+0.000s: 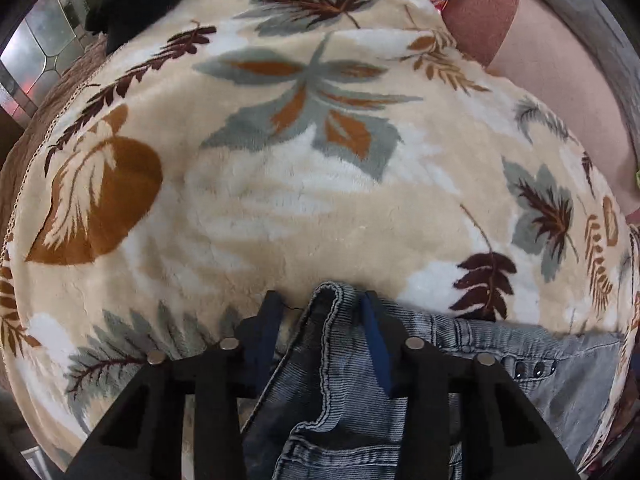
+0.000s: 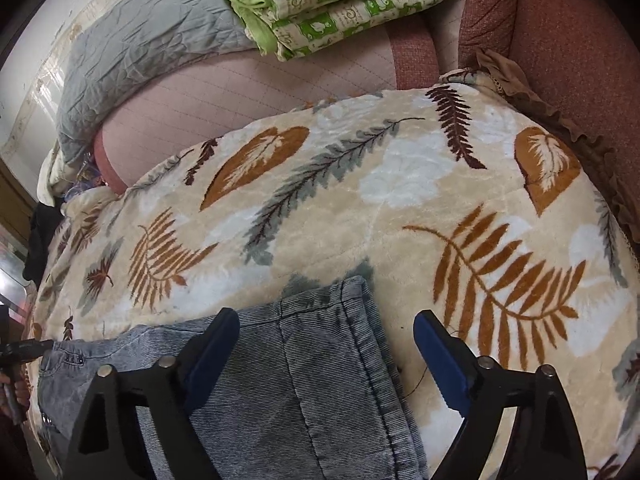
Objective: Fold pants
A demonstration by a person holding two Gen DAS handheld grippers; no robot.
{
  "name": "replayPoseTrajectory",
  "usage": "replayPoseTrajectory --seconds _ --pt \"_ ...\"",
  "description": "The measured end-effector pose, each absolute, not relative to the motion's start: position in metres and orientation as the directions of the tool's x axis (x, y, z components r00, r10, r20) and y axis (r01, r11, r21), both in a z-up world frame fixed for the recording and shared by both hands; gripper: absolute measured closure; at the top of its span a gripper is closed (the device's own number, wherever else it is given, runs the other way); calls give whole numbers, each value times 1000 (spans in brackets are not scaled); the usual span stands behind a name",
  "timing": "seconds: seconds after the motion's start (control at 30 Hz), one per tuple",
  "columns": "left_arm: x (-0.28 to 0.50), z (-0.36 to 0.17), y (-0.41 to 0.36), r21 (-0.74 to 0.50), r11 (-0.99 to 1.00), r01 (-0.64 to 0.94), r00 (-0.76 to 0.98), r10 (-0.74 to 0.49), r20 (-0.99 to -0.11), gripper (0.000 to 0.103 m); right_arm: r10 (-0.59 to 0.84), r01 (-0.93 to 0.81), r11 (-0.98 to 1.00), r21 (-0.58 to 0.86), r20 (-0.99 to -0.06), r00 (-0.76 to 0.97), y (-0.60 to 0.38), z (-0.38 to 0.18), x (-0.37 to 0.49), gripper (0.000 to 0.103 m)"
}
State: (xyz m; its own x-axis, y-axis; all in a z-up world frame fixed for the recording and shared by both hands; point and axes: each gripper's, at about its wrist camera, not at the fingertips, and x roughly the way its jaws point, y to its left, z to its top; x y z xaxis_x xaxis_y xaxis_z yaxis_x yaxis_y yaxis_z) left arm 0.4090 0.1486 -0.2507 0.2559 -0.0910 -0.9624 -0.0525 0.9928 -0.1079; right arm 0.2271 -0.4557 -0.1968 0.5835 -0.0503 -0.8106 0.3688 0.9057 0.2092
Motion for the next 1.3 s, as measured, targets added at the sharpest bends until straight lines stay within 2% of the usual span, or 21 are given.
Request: replayPoseTrajectory --seconds 0.03,0.07,0.13,0.2,0.3,0.33,0.37,0.43,0.5,0.53,0.57,0.6,0.77,0.8,0.83,0.87,0.93,1.13,1.3 --pt "408 -248 146 -118 992 -39 258 -104 -960 79 -57 366 910 197 -813 579 -456 -197 228 18" --pt "408 -246 144 -111 993 -33 260 -99 -960 81 -60 364 912 190 -815 576 -456 -197 229 21" --pt "409 -245 138 -83 996 -14 252 -76 -965 85 -45 357 914 195 -823 566 -458 -200 232 39" --pt "410 -245 135 -71 997 -7 252 -66 -965 87 -17 355 908 223 -827 562 -462 -203 234 46" --pt "410 -242 133 -56 998 4 268 -55 -962 87 12 355 898 258 -823 567 -466 -206 233 47" --pt "411 -246 132 -36 999 8 265 -37 -963 84 22 348 900 262 -825 565 -467 -206 233 47" --pt "413 -249 134 -27 1000 14 255 -30 -967 71 31 339 903 264 -827 562 -467 -206 234 47" --pt "412 -252 129 4 999 32 267 -5 -964 69 27 338 904 261 -825 564 -469 -205 235 46" --pt "411 -249 126 23 999 39 282 11 -959 71 35 339 901 270 -825 563 -473 -204 237 46" --pt "411 -248 126 27 999 38 288 15 -957 76 41 344 897 279 -826 562 -475 -204 239 44" --pt "413 -249 122 23 999 40 292 10 -956 85 45 346 895 282 -828 559 -476 -205 240 42" --pt "414 -249 119 19 999 45 298 5 -955 87 30 359 895 264 -840 542 -477 -208 243 36" --pt "408 -238 114 43 998 53 336 23 -942 91 18 377 891 252 -850 526 -482 -226 257 35" --pt "407 -234 114 43 998 52 343 22 -939 92 18 382 888 255 -851 525 -482 -231 262 39" --pt "403 -230 115 38 998 51 353 18 -935 92 33 374 890 261 -855 518 -480 -235 267 61" --pt "398 -223 115 31 998 50 367 11 -930 92 35 365 898 246 -867 498 -477 -239 271 73" --pt "389 -207 115 22 999 49 400 0 -917 92 -13 344 923 170 -882 472 -466 -239 272 82" --pt "358 -146 132 -51 997 63 502 -76 -861 92 -18 304 925 226 -774 633 -460 -175 216 83" --pt "292 -98 148 -95 991 98 601 -135 -788 92 -25 292 913 284 -675 737 -463 -124 143 83"
